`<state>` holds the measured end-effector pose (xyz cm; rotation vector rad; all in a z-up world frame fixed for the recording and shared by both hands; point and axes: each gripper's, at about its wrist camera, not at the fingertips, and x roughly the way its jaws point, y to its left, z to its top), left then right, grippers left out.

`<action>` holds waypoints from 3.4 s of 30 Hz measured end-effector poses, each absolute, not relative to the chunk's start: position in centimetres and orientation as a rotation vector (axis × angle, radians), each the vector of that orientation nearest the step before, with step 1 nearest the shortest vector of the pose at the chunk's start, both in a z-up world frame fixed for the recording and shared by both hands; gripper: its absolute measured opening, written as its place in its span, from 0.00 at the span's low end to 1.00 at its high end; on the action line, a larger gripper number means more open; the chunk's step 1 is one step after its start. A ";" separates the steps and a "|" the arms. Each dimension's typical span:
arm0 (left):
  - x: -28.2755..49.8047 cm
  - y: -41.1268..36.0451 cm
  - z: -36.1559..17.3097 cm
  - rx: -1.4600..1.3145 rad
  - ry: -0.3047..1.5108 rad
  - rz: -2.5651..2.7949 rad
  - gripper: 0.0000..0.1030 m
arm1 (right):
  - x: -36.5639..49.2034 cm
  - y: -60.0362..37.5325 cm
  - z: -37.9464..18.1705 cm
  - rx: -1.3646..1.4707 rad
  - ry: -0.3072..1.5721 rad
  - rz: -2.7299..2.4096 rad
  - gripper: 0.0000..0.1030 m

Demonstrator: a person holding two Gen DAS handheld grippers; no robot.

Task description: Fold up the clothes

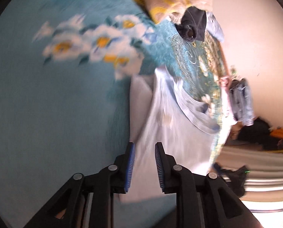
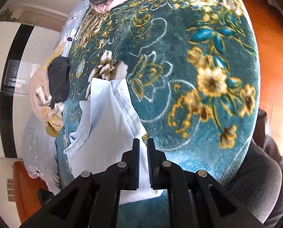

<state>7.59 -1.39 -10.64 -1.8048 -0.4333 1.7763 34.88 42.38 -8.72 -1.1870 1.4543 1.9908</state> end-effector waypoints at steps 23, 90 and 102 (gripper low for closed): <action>0.8 5.2 -11.0 -1.614 -0.062 1.867 0.21 | 19.1 44.9 -9.3 -1.611 0.880 2.271 0.32; 20.4 15.6 -13.5 -1.881 -0.110 1.396 0.43 | 37.8 39.9 -13.9 -1.154 1.905 1.774 0.36; 20.3 15.0 -14.0 -1.874 -0.209 1.362 0.43 | 32.8 37.9 -7.6 -1.254 1.560 2.038 0.07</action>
